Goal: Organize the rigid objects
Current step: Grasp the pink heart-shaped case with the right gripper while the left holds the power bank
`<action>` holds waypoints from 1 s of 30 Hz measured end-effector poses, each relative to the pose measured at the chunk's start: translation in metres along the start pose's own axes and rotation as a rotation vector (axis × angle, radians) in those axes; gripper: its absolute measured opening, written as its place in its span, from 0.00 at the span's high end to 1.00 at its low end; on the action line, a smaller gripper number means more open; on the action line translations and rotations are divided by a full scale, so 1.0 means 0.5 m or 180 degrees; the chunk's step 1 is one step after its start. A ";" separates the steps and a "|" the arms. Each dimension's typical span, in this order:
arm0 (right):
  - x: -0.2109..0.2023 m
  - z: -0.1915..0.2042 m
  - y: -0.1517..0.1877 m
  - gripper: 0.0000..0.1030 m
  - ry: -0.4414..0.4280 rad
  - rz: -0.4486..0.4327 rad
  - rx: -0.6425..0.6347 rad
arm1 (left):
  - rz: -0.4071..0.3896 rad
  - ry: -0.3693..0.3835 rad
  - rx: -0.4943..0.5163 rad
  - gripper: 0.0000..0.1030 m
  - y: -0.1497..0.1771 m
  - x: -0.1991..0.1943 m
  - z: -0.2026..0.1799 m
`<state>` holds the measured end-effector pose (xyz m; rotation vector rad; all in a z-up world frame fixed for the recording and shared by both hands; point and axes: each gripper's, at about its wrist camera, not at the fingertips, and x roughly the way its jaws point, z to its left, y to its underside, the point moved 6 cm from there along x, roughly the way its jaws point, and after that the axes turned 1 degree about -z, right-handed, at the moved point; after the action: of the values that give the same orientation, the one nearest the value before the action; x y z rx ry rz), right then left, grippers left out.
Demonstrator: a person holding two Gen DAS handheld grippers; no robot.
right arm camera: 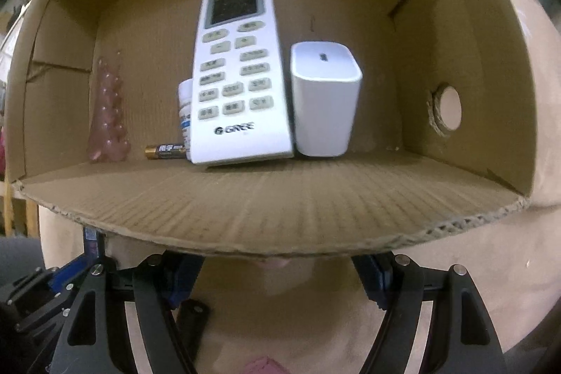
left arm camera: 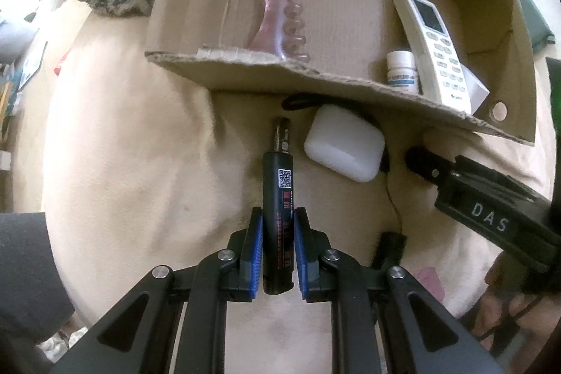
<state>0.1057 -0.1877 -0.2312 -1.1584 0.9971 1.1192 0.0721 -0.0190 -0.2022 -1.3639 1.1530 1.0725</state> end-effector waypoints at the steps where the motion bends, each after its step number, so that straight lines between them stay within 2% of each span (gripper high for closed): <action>1: 0.000 0.003 0.000 0.26 -0.0017 -0.0007 -0.0008 | -0.0001 -0.0018 0.0003 0.85 0.002 0.003 -0.002; 3: 0.000 0.007 0.001 0.50 -0.0021 -0.0014 -0.0061 | -0.0033 -0.0051 0.0007 0.85 0.002 -0.001 -0.005; 5: -0.002 0.018 0.009 0.60 0.0000 -0.0023 -0.0117 | -0.0071 -0.0075 0.0027 0.85 0.000 -0.007 -0.005; 10: -0.026 0.037 0.009 0.62 -0.0139 -0.0093 -0.0073 | -0.0123 -0.0188 0.0050 0.85 0.003 -0.018 -0.004; 13: -0.054 0.045 0.021 0.62 -0.0226 -0.0141 -0.0076 | -0.0234 -0.0380 0.0154 0.86 0.004 -0.032 -0.012; 17: -0.089 0.040 0.040 0.62 -0.0353 -0.0186 0.0007 | -0.0378 -0.0437 0.0242 0.86 0.002 -0.059 -0.028; 22: -0.147 0.020 0.056 0.62 -0.0421 -0.0356 0.0095 | -0.0594 -0.0400 0.0318 0.85 0.002 -0.123 -0.050; 28: -0.223 0.001 0.071 0.62 -0.0534 -0.0617 0.0103 | -0.0827 -0.0234 0.0292 0.86 -0.010 -0.215 -0.056; 30: -0.245 -0.004 0.057 0.62 -0.0538 -0.0742 0.0059 | -0.0920 -0.0194 0.0293 0.86 -0.025 -0.246 -0.055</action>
<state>0.0560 -0.2051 -0.1168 -1.1140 0.7209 1.0007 0.0669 -0.0346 -0.0765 -1.3672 0.9162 0.8374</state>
